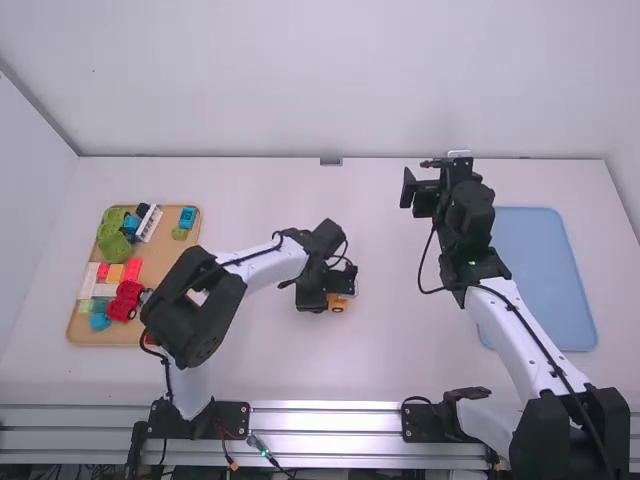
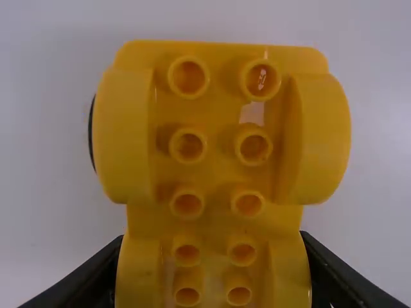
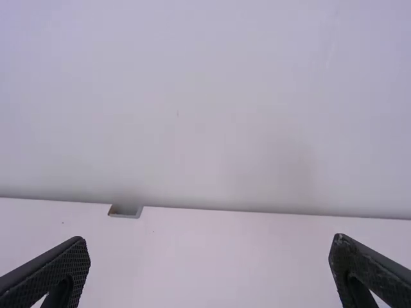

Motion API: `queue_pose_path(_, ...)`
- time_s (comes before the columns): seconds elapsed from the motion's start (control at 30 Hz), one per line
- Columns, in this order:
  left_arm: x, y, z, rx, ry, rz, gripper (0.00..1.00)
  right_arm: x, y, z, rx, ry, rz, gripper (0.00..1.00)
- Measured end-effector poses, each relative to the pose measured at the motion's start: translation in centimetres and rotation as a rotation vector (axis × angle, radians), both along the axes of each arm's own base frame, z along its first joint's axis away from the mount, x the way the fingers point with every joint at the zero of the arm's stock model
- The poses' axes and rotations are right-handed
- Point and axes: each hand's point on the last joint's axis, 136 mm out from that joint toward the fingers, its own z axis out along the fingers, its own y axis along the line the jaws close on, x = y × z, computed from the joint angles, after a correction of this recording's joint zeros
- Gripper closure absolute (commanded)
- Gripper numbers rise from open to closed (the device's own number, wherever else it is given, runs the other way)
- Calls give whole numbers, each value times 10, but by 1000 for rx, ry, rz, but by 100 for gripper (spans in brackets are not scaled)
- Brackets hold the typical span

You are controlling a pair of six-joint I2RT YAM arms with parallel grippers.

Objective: Assemble lego blocks to make yellow taxi

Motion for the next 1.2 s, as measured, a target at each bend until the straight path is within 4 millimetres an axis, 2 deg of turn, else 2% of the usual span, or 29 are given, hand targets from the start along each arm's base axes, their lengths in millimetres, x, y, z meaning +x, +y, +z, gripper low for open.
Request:
queue_pose_path(0.07, -4, 3, -3, 9, 12, 5, 49, 0, 0, 0, -2, 0, 1, 1)
queue_pose_path(0.13, -5, 4, -3, 12, 19, 19, 38, 0, 0, 0, -1, 0, 1, 1)
queue_pose_path(0.17, -3, 2, -3, 6, 11, 29, 25, 0, 0, 0, -4, 0, 2, 1)
queue_pose_path(0.37, 1, -1, -3, -7, 1, 71, 1, 0, 0, 0, -1, 1, 2, 1)
queue_pose_path(0.67, 7, -4, 1, -20, -14, 84, 1, 0, 0, 0, -1, 1, 2, 1)
queue_pose_path(0.77, 14, -2, 14, -15, -2, 119, 1, 0, 0, 0, -2, 1, 2, 1)
queue_pose_path(0.87, 45, 1, 42, -47, -38, 236, 1, 0, 0, 0, -2, 1, 1, 1)
queue_pose_path(0.93, 64, 9, 58, -70, -65, 327, 1, 0, 0, 0, -3, 0, 1, 1)
queue_pose_path(0.97, 82, 23, 76, -96, -92, 441, 1, 0, 0, 0, -2, -1, 1, 1)
queue_pose_path(1.0, 88, 28, 81, -105, -100, 477, 1, 0, 0, 0, -3, -1, 1, 1)
queue_pose_path(1.1, 120, 76, 116, -160, -131, 775, 1, 0, 0, 2, 2, -6, 1, 1)
queue_pose_path(1.13, 123, 83, 119, -165, -129, 818, 1, 0, 0, 2, -2, -8, 1, 1)
queue_pose_path(1.17, 128, 102, 126, -173, -122, 924, 1, 0, 0, 2, -1, -7, 1, 1)
queue_pose_path(1.2, 132, 129, 131, -174, -103, 1061, 1, 0, 0, 1, -1, -6, 2, 1)
